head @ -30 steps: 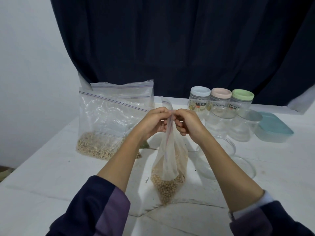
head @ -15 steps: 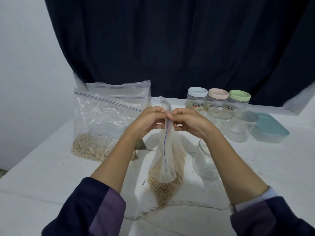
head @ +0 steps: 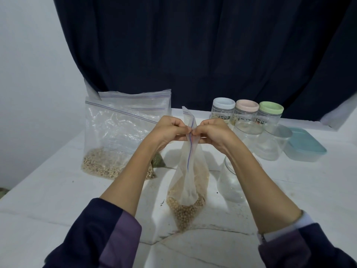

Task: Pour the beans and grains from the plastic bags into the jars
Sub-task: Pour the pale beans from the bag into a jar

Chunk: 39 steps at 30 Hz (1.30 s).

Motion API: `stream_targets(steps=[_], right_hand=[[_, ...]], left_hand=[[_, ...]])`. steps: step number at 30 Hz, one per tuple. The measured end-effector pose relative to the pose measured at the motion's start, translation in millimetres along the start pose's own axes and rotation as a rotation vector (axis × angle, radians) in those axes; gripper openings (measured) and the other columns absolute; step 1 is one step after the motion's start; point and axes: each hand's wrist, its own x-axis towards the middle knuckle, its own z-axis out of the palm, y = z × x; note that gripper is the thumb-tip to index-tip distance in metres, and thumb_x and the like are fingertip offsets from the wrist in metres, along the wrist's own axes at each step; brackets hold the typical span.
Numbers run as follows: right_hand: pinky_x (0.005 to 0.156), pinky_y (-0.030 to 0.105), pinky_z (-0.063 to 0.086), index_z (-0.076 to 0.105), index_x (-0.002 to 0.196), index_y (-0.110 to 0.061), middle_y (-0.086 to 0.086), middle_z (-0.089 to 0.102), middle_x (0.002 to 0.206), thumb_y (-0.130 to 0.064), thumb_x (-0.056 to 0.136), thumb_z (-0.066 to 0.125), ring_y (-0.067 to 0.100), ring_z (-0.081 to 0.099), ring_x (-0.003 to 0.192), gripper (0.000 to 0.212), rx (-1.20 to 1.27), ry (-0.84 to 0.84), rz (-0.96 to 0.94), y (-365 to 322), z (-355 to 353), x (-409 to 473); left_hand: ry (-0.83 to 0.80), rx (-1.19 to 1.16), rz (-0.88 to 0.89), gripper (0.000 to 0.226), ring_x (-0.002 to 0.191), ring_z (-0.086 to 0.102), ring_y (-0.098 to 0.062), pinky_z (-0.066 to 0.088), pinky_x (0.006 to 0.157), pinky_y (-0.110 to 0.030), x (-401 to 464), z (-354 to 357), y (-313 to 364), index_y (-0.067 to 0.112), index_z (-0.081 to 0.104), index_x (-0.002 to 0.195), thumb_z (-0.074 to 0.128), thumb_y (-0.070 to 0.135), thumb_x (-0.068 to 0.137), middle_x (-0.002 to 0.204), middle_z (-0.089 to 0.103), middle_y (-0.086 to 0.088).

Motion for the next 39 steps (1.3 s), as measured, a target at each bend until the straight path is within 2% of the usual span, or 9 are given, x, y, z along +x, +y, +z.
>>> stream_targets(steps=[4, 9, 12, 16, 19, 23, 29, 35, 39], right_hand=[[0.049, 0.026, 0.054, 0.041, 0.058, -0.008, 0.022, 0.055, 0.079, 0.015, 0.078, 0.058, 0.027, 0.064, 0.060, 0.035, -0.037, 0.079, -0.020, 3.5, 4.4, -0.1], [0.062, 0.033, 0.060, 0.053, 0.066, -0.004, 0.023, 0.065, 0.076, 0.001, 0.084, 0.067, 0.030, 0.068, 0.064, 0.023, -0.245, 0.092, 0.005, -3.2, 8.2, -6.7], [0.075, 0.041, 0.059, 0.055, 0.070, -0.005, 0.018, 0.066, 0.082, -0.008, 0.084, 0.070, 0.030, 0.067, 0.071, 0.020, -0.465, 0.166, 0.026, -7.1, 6.7, -5.3], [0.076, 0.037, 0.054, 0.061, 0.076, -0.006, 0.011, 0.071, 0.082, -0.021, 0.083, 0.070, 0.028, 0.071, 0.080, 0.019, -0.703, 0.215, 0.056, -8.3, 4.1, -5.0], [0.082, 0.041, 0.057, 0.065, 0.085, -0.001, 0.012, 0.073, 0.082, -0.016, 0.082, 0.070, 0.025, 0.071, 0.075, 0.016, -0.693, 0.246, 0.062, -6.4, -0.9, -4.6], [0.082, 0.042, 0.057, 0.062, 0.075, -0.005, 0.011, 0.072, 0.077, -0.014, 0.080, 0.071, 0.020, 0.067, 0.066, 0.013, -0.703, 0.289, 0.075, -5.7, -17.3, -5.6], [0.084, 0.044, 0.056, 0.062, 0.065, -0.006, 0.013, 0.072, 0.077, -0.016, 0.077, 0.078, 0.025, 0.070, 0.076, 0.023, -0.698, 0.358, 0.096, -8.3, -51.1, -11.4], [0.078, 0.039, 0.056, 0.062, 0.068, -0.007, 0.005, 0.067, 0.069, -0.014, 0.076, 0.081, 0.017, 0.063, 0.063, 0.022, -0.687, 0.385, 0.122, -10.4, -77.3, -18.5], [0.074, 0.037, 0.054, 0.061, 0.065, -0.007, 0.006, 0.068, 0.071, -0.015, 0.074, 0.083, 0.016, 0.062, 0.061, 0.024, -0.709, 0.358, 0.117, -13.2, -81.2, -20.3]], left_hand=[[0.119, 0.041, 0.017, 0.032, 0.048, 0.063, -0.008, 0.052, 0.051, -0.016, 0.2, 3.6, 0.3, 0.006, 0.048, 0.059, 0.067, -0.009, 0.079, 0.066, 0.059, -0.013], [0.105, 0.174, -0.067, 0.024, 0.052, 0.063, -0.012, 0.057, 0.053, -0.023, -0.1, 7.8, 5.6, 0.006, 0.050, 0.068, 0.066, 0.003, 0.086, 0.066, 0.057, -0.010], [0.120, 0.460, -0.033, 0.023, 0.061, 0.056, -0.017, 0.053, 0.057, -0.028, 3.9, 2.4, 10.1, 0.002, 0.058, 0.073, 0.073, 0.016, 0.082, 0.066, 0.057, -0.005], [0.139, 0.761, 0.036, 0.030, 0.064, 0.055, -0.018, 0.049, 0.067, -0.035, 6.0, -7.4, 13.6, 0.004, 0.062, 0.065, 0.076, 0.027, 0.078, 0.062, 0.058, -0.001], [0.104, 0.855, 0.107, 0.027, 0.068, 0.055, -0.018, 0.047, 0.066, -0.034, 2.0, -15.0, 11.6, 0.008, 0.063, 0.066, 0.074, 0.027, 0.080, 0.069, 0.063, -0.002], [0.158, 0.932, 0.160, 0.028, 0.078, 0.058, -0.017, 0.044, 0.069, -0.031, -2.7, -33.3, 8.2, 0.017, 0.058, 0.061, 0.073, 0.030, 0.082, 0.077, 0.066, 0.000], [0.254, 0.985, 0.168, 0.027, 0.049, 0.039, -0.005, 0.030, 0.049, -0.024, -9.3, -63.8, 8.9, 0.011, 0.062, 0.067, 0.072, 0.031, 0.083, 0.083, 0.069, -0.004], [0.282, 1.035, 0.149, 0.028, 0.048, 0.036, -0.004, 0.029, 0.049, -0.023, -17.6, -93.7, 9.4, 0.008, 0.062, 0.068, 0.073, 0.030, 0.082, 0.064, 0.055, 0.005], [0.231, 1.024, 0.144, 0.023, 0.053, 0.041, -0.005, 0.032, 0.051, -0.023, -17.5, -98.6, 7.3, 0.009, 0.063, 0.069, 0.073, 0.025, 0.082, 0.066, 0.056, 0.005]])
